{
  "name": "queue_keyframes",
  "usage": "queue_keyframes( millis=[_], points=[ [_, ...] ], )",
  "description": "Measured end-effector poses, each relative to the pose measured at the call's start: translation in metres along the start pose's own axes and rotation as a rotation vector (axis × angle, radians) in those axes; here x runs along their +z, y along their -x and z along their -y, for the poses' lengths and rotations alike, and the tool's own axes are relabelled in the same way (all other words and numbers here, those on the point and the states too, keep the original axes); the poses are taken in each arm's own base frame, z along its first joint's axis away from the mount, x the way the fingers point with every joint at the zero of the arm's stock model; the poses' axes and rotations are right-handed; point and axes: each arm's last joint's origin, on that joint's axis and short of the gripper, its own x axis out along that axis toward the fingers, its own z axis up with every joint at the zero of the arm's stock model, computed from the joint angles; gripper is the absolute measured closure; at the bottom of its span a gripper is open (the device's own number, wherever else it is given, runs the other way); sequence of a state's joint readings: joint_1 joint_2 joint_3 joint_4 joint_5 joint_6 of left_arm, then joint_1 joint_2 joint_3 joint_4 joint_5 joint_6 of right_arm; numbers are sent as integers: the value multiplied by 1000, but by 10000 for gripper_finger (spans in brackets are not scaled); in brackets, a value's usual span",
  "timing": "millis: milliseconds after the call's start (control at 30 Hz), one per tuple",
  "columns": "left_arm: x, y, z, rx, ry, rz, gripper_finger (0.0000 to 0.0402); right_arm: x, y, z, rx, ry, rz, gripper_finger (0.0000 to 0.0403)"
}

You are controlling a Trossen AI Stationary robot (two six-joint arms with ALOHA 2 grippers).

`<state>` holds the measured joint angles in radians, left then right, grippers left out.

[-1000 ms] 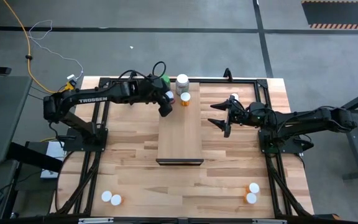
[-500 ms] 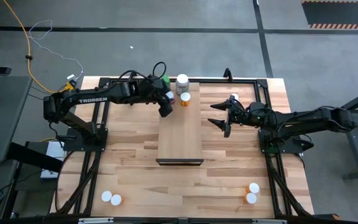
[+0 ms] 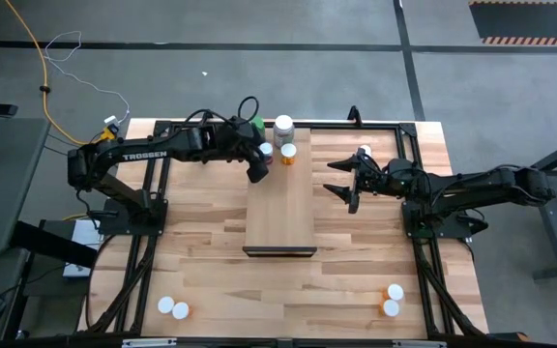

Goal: Pick and place medicine bottles onto shelf by color
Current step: Put the pink pill bottle on the shelf, then put the pill bottle on the shelf

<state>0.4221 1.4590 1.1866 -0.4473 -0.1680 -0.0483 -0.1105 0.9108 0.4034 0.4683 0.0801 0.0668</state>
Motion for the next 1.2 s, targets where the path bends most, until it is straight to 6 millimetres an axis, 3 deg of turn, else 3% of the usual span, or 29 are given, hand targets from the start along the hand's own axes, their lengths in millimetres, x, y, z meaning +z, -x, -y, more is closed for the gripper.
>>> queue_keyframes(
  millis=[200,433,533,700,967,1067,1200],
  points=[
    [5,18,-8,18,10,53,126,0,0,0,0,0,0,94],
    [12,71,-18,29,82,222,126,0,0,0,0,0,0,94],
    [3,89,-13,-9,90,333,126,0,0,0,0,0,0,94],
    [-38,97,0,-98,87,535,126,0,0,0,0,0,0,94],
    [-127,84,7,-179,91,715,126,0,0,0,0,0,0,94],
    [-147,82,5,-195,119,789,126,0,0,0,0,-3,0,94],
    [-157,84,3,-202,113,834,126,0,0,0,0,-3,1,94]
  ],
)
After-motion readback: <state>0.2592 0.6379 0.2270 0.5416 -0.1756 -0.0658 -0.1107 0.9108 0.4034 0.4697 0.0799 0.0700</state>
